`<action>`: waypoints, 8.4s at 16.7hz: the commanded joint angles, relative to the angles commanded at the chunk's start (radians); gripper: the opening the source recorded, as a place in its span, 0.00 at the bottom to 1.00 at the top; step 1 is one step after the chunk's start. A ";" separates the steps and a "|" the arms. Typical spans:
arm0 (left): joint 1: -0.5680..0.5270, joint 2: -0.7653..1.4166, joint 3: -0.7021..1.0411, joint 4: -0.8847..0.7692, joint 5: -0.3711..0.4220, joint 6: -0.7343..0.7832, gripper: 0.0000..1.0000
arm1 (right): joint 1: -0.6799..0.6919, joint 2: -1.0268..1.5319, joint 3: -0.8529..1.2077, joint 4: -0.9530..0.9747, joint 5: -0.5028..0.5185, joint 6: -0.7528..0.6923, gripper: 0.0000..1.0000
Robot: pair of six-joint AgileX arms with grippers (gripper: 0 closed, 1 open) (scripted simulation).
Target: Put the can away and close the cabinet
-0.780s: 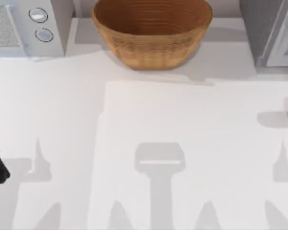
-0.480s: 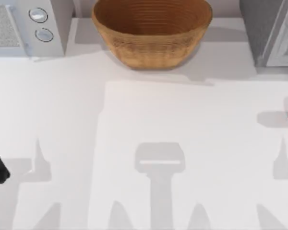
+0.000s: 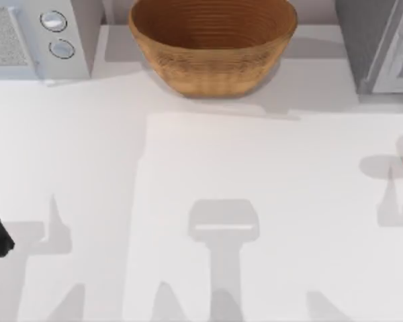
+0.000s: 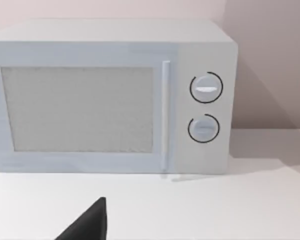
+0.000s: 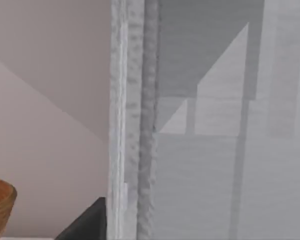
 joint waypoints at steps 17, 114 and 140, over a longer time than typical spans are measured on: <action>0.000 0.000 0.000 0.000 0.000 0.000 1.00 | 0.009 1.191 0.015 0.777 0.002 0.055 1.00; 0.000 0.000 0.000 0.000 0.000 0.000 1.00 | 0.007 0.496 0.176 0.023 -0.003 0.045 0.00; 0.000 0.000 0.000 0.000 0.000 0.000 1.00 | 0.056 0.059 0.256 -0.452 0.039 0.041 0.00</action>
